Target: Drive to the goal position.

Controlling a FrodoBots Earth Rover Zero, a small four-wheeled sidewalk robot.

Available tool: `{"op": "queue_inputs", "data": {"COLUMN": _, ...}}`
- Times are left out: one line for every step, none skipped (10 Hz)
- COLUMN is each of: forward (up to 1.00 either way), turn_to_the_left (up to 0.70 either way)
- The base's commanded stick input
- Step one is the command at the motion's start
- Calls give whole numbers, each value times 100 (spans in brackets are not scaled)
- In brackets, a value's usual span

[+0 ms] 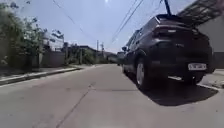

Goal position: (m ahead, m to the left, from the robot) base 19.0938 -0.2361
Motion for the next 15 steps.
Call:
{"op": "queue_inputs", "data": {"forward": 100, "turn_to_the_left": 0}}
{"op": "queue_inputs", "data": {"forward": 100, "turn_to_the_left": 0}}
{"op": "queue_inputs", "data": {"forward": 100, "turn_to_the_left": 0}}
{"op": "queue_inputs", "data": {"forward": 100, "turn_to_the_left": 0}}
{"op": "queue_inputs", "data": {"forward": 100, "turn_to_the_left": 0}}
{"op": "queue_inputs", "data": {"forward": 100, "turn_to_the_left": 0}}
{"op": "queue_inputs", "data": {"forward": 100, "turn_to_the_left": 0}}
{"op": "queue_inputs", "data": {"forward": 100, "turn_to_the_left": 0}}
{"op": "queue_inputs", "data": {"forward": 100, "turn_to_the_left": 0}}
{"op": "queue_inputs", "data": {"forward": 100, "turn_to_the_left": 0}}
{"op": "queue_inputs", "data": {"forward": 100, "turn_to_the_left": 0}}
{"op": "queue_inputs", "data": {"forward": 100, "turn_to_the_left": 0}}
{"op": "queue_inputs", "data": {"forward": 100, "turn_to_the_left": 0}}
{"op": "queue_inputs", "data": {"forward": 100, "turn_to_the_left": 0}}
{"op": "queue_inputs", "data": {"forward": 100, "turn_to_the_left": 0}}
